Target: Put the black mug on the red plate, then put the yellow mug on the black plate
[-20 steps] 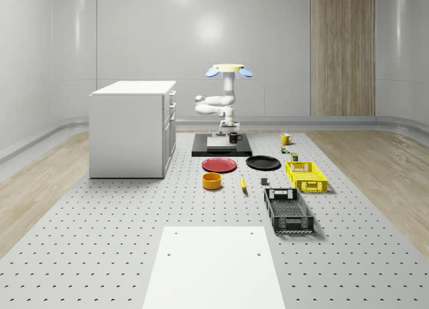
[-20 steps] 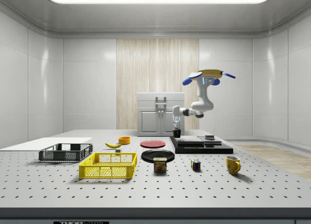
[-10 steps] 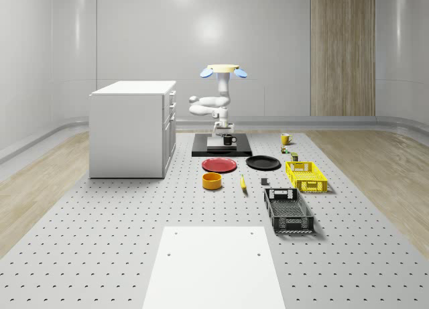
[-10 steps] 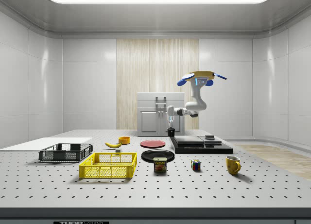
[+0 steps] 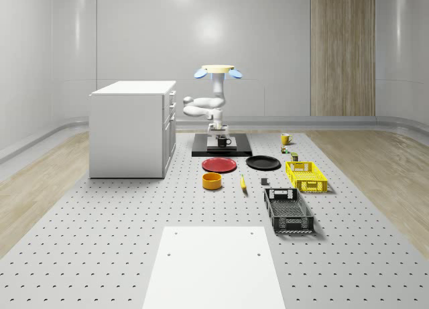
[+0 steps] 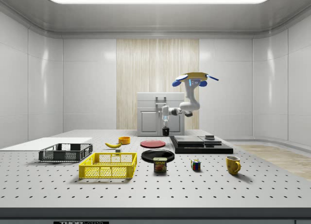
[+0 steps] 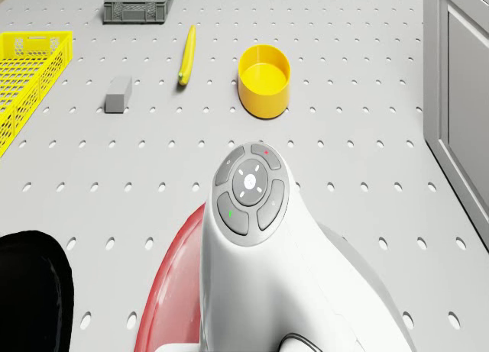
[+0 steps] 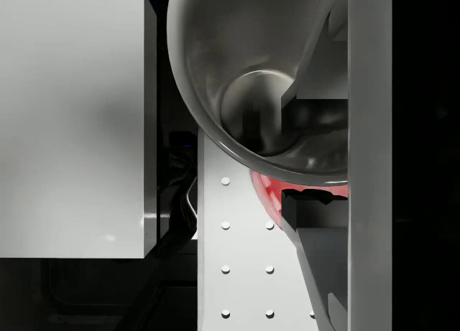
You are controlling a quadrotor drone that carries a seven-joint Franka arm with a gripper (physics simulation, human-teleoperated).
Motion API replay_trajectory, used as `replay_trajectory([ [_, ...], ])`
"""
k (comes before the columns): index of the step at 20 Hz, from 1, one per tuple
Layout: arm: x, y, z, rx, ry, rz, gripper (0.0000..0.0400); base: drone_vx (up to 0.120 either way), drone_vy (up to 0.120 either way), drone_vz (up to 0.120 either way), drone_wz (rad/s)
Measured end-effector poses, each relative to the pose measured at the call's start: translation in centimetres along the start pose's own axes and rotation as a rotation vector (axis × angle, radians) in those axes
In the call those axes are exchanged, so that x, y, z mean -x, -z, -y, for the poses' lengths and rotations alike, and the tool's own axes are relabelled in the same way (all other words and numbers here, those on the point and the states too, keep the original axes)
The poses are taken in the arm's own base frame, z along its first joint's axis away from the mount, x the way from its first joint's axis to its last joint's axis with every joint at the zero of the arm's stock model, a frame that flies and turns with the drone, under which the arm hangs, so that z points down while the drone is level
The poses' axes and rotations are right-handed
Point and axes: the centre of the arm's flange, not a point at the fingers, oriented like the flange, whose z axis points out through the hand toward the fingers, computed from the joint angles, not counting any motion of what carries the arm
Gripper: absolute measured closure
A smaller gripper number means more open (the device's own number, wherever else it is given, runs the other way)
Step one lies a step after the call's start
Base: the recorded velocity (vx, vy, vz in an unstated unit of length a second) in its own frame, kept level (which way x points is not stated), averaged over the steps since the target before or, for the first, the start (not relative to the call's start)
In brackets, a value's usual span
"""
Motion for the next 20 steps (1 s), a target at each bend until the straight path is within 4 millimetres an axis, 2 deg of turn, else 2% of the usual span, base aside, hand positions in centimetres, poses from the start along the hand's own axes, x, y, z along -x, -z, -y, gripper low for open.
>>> replay_trajectory([
  [4,0.0,0.0,0.0,0.0,0.0,0.0,0.029,0.12,0.0,-0.02,0.0],
  [11,0.0,0.0,0.0,0.0,0.0,0.0,0.029,0.12,0.0,-0.12,0.0],
  [20,0.0,0.0,0.0,0.0,0.0,0.0,0.029,0.12,0.0,0.0,0.0],
])
